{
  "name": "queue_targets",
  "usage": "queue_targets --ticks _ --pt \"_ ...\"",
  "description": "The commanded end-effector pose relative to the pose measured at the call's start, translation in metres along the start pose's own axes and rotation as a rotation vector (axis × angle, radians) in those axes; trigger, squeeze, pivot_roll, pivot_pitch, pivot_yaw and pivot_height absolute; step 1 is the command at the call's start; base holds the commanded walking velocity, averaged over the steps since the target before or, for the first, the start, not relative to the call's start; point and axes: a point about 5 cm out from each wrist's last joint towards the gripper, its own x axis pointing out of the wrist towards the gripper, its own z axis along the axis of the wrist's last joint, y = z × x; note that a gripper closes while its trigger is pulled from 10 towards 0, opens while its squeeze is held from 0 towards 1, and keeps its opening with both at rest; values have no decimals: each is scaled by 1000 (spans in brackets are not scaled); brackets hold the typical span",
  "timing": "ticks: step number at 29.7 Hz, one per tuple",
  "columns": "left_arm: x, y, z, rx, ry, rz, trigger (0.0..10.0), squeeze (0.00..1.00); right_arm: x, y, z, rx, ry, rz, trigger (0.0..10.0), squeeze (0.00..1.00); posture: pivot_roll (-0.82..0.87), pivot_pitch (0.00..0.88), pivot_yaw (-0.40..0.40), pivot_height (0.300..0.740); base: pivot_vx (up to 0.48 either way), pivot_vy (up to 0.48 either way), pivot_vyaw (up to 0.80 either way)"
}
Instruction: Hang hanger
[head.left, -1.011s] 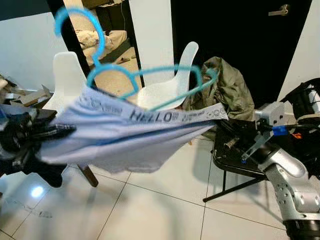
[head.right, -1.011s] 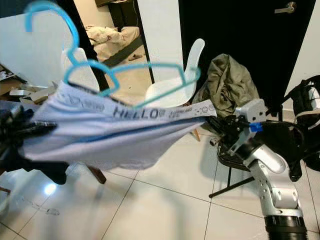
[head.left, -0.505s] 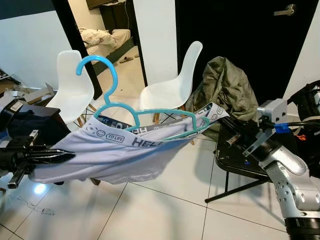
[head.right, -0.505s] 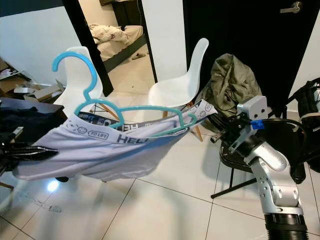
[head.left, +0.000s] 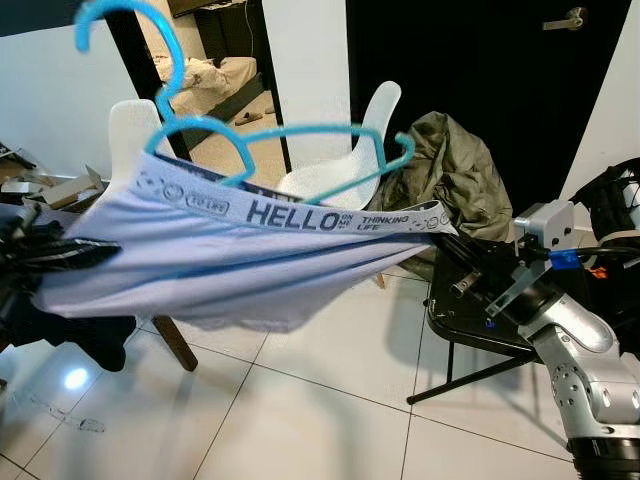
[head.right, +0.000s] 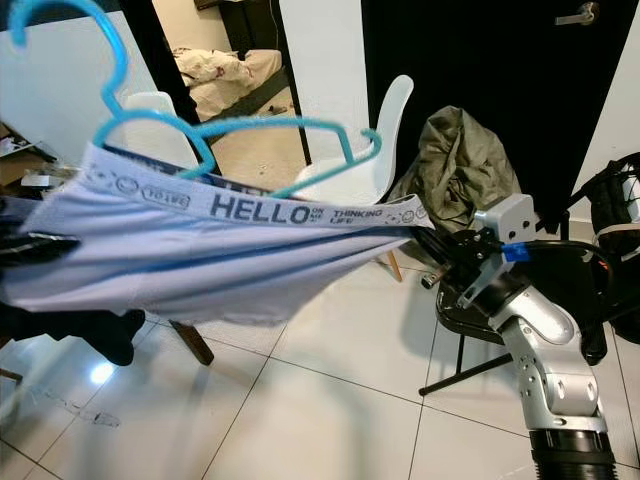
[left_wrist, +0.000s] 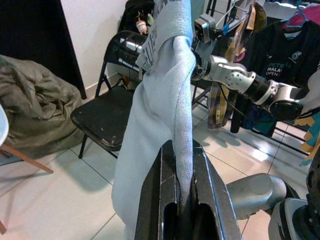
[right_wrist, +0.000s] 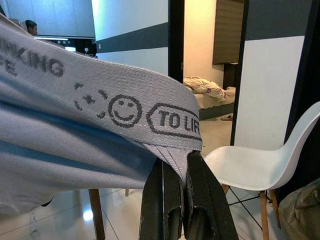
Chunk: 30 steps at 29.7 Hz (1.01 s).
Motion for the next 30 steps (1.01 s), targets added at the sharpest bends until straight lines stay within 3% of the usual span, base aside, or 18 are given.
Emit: queue_targets --ticks 1,30 --pt "-6 -2 1 2 29 8 0 0 -1 -1 -2 0 1 -9 0 0 -6 17 109 740 0 0 0" --pt "4 -7 -25 -39 154 -33 0 0 -3 -10 19 -62 -19 25 0 0 -15 18 108 740 0 0 0"
